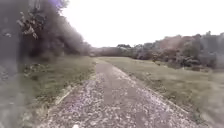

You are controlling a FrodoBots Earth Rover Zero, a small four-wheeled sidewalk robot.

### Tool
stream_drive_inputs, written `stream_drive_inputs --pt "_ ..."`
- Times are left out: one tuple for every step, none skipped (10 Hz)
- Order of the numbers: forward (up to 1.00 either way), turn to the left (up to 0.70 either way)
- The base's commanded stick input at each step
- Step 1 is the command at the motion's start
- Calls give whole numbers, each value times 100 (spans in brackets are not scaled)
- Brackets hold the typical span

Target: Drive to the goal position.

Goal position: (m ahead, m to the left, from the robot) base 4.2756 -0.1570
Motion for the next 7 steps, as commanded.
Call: stream_drive_inputs --pt "100 0" --pt "100 0" --pt "100 0" --pt "100 0" --pt "100 2" --pt "100 4" --pt "100 12"
